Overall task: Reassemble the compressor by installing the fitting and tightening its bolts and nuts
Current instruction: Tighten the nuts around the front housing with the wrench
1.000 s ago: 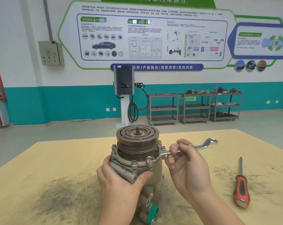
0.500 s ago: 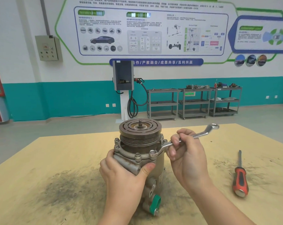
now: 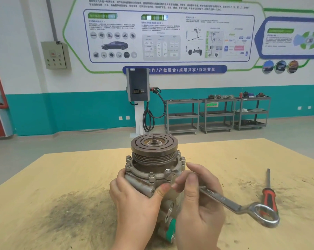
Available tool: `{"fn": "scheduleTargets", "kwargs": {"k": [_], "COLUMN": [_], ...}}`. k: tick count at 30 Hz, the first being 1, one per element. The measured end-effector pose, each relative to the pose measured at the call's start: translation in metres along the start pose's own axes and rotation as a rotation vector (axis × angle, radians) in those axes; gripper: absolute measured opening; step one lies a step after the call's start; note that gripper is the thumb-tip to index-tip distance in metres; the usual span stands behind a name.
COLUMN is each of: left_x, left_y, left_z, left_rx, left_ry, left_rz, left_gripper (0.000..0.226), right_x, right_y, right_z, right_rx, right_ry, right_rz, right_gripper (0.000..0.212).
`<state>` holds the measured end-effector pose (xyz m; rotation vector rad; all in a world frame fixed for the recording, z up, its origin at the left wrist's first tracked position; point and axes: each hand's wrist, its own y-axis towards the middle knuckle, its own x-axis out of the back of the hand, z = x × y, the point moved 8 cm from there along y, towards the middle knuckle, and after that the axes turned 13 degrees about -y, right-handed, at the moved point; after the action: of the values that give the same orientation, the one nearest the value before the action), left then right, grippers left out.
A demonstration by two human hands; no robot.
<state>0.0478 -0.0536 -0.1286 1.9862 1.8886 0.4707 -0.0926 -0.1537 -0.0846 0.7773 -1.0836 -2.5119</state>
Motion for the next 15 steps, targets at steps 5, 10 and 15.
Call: {"fn": "scheduleTargets", "kwargs": {"k": [5,10,15], "left_x": [-0.002,-0.001,-0.001], "left_y": [0.001,0.001,0.001], "left_z": [0.004,0.005,0.004], "left_rx": [-0.014,-0.044,-0.033], "left_ry": [-0.004,-0.012,-0.011], "left_rz": [-0.015,-0.016,-0.022], "left_gripper": [0.117,0.118,0.122], "right_x": [0.007,0.008,-0.005], "right_y": [0.030,0.044,0.049], "right_z": [0.002,-0.041,-0.063], "right_rx": [-0.041,-0.422,-0.670], "right_ry": [0.085,0.297,0.421], "right_rz": [0.120,0.129,0.256], "right_gripper": [0.022,0.025,0.016]}}
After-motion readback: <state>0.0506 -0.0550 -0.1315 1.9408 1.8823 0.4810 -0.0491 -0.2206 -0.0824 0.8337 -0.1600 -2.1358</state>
